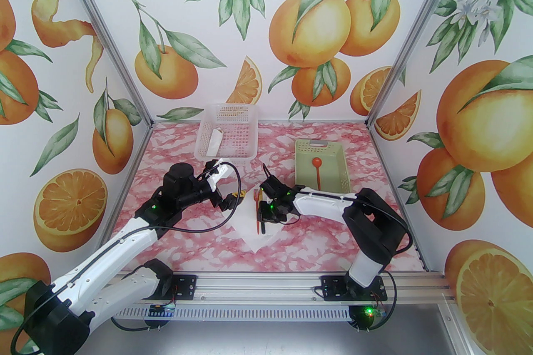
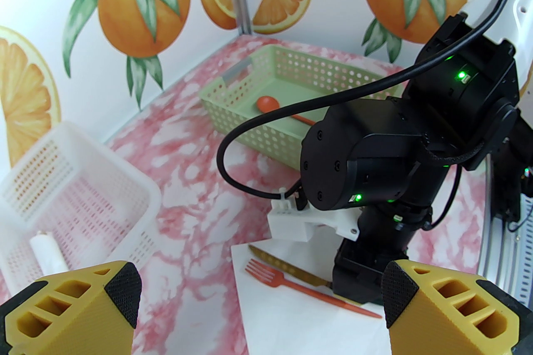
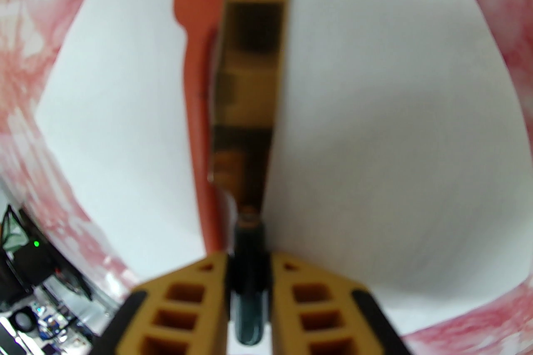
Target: Place the utensils on the paper napkin and roll it up
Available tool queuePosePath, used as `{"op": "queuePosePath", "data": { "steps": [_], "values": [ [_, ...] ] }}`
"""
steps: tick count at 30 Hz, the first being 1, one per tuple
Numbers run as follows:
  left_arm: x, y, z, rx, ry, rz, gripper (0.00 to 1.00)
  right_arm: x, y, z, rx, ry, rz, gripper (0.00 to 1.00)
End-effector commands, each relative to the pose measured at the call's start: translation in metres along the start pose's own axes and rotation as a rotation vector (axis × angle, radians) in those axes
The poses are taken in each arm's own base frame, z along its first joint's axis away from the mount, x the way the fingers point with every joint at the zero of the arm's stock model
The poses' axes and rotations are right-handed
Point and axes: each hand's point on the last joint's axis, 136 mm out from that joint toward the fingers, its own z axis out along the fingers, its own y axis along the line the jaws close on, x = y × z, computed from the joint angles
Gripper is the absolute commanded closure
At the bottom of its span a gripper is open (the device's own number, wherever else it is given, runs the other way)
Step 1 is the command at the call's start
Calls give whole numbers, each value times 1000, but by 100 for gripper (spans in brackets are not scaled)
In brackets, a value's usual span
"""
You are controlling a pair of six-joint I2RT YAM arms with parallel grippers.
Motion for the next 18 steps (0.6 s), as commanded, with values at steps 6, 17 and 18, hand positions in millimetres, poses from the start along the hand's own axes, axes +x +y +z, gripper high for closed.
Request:
{"op": "queuePosePath", "data": {
  "steps": [6, 17, 18],
  "values": [
    [-12, -1, -4, -2, -38, 23, 0, -4, 2, -4, 7, -31, -6, 73],
    [-12, 0, -4, -4, -40, 24, 0, -19, 11, -37, 44, -92, -71, 67],
    [-12, -1, -4, -1, -39, 25, 0, -21, 12, -43, 51, -102, -83, 65]
  ]
}}
